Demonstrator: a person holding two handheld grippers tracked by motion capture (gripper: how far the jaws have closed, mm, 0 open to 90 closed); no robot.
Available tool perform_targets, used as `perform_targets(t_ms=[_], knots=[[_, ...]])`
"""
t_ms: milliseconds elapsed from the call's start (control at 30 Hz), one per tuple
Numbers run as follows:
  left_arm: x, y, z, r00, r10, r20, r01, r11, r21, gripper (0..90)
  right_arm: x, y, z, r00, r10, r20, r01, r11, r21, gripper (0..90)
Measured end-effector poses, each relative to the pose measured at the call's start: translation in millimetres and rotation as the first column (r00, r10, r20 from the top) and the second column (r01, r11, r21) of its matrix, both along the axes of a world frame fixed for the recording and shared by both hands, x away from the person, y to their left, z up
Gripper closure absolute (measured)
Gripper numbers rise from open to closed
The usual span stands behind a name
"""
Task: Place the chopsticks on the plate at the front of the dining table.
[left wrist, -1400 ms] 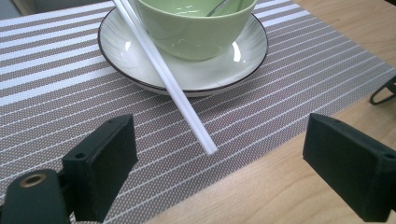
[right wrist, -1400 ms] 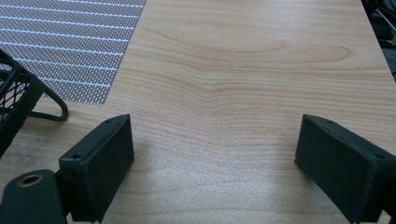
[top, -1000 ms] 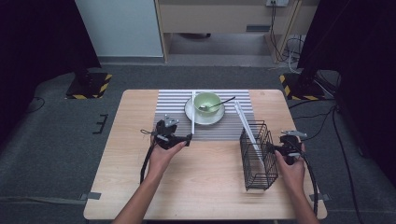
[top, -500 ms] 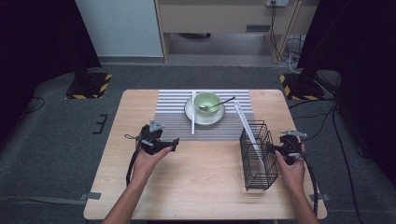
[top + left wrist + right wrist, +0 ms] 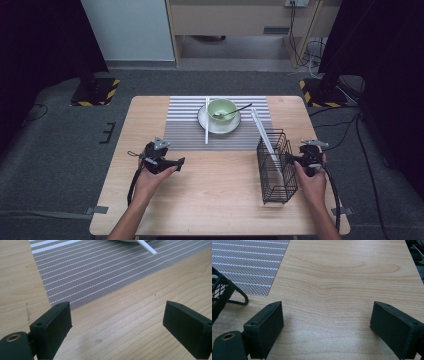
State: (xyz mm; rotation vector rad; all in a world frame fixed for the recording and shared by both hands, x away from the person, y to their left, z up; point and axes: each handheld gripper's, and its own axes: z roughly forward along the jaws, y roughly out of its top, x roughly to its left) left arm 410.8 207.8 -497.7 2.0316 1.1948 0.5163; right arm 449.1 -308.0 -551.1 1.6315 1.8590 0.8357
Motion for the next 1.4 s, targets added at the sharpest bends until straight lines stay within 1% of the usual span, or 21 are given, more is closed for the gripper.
perform_targets(t_ms=[167,400,600,700,867,967,1000,1033,1067,1100,1167,1233,1300,1367,1400], knots=[[-2.4,6.0,-2.6,1.0000,0.004,-0.005,-0.004,1.0000,-0.001,7.3,0.0,0.1,0.0,1.0000,-0.001,0.000,0.001,1.000,0.000,11.4],[-10.2,12.0,-10.2,0.9998,-0.014,-0.016,0.014,0.9999,0.006,6.8,0.0,0.0,0.0,1.0000,0.000,0.000,0.000,1.000,-0.001,11.4],[-16.8,17.2,-17.1,0.9991,-0.030,-0.029,0.031,0.9990,0.034,6.3,-0.1,0.0,0.0,1.0000,0.000,0.000,0.000,1.000,-0.001,11.4],[-16.0,22.7,-19.6,0.9988,-0.039,-0.031,0.041,0.9968,0.069,5.9,-0.1,0.0,0.0,1.0000,0.000,0.000,0.000,1.000,-0.001,11.4],[-9.9,38.7,-26.9,0.9989,0.011,-0.045,-0.008,0.9978,0.066,5.4,-0.2,0.2,0.0,1.0000,-0.001,0.000,0.001,1.000,0.000,11.4],[-5.7,44.7,-35.8,0.9968,0.047,-0.064,-0.044,0.9975,0.056,5.1,-0.1,0.2,0.0,1.0000,-0.001,0.000,0.001,1.000,0.000,11.4],[-4.4,45.9,-38.6,0.9959,0.056,-0.071,-0.052,0.9969,0.059,4.9,-0.2,0.3,0.0,1.0000,-0.002,0.000,0.002,1.000,0.001,11.4],[-4.3,46.2,-41.0,0.9966,0.061,-0.056,-0.058,0.9968,0.054,4.2,-0.2,0.3,0.0,1.0000,-0.002,0.000,0.002,1.000,0.001,11.4],[-4.2,45.9,-42.2,0.9971,0.064,-0.042,-0.061,0.9964,0.059,4.0,-0.2,0.4,0.0,1.0000,-0.002,-0.001,0.002,1.000,0.001,11.2],[-3.7,45.4,-42.7,0.9971,0.065,-0.038,-0.063,0.9958,0.066,3.6,-0.2,0.6,0.0,1.0000,-0.004,-0.001,0.004,1.000,0.002,11.1],[-2.8,44.9,-44.3,0.9975,0.065,-0.026,-0.064,0.9961,0.062,1.9,-0.2,1.2,0.0,1.0000,-0.009,-0.002,0.009,1.000,0.002,10.1],[-2.0,45.2,-44.5,0.9973,0.069,-0.026,-0.067,0.9959,0.061,0.8,0.0,1.8,-0.3,0.9995,-0.031,-0.009,0.031,1.000,0.002,5.7],[-1.5,45.1,-44.6,0.9968,0.075,-0.028,-0.073,0.9955,0.061,0.5,0.6,1.3,-0.9,0.9977,-0.061,-0.028,0.061,0.998,0.004,0.4],[-1.1,45.4,-44.5,0.9965,0.077,-0.032,-0.075,0.9953,0.061,0.0,0.8,1.3,-1.0,0.9970,-0.070,-0.031,0.071,0.998,0.001,0.4],[-1.0,45.4,-44.6,0.9957,0.087,-0.032,-0.085,0.9946,0.060,0.0,0.8,1.3,-1.0,0.9970,-0.070,-0.031,0.071,0.998,0.001,0.4]])
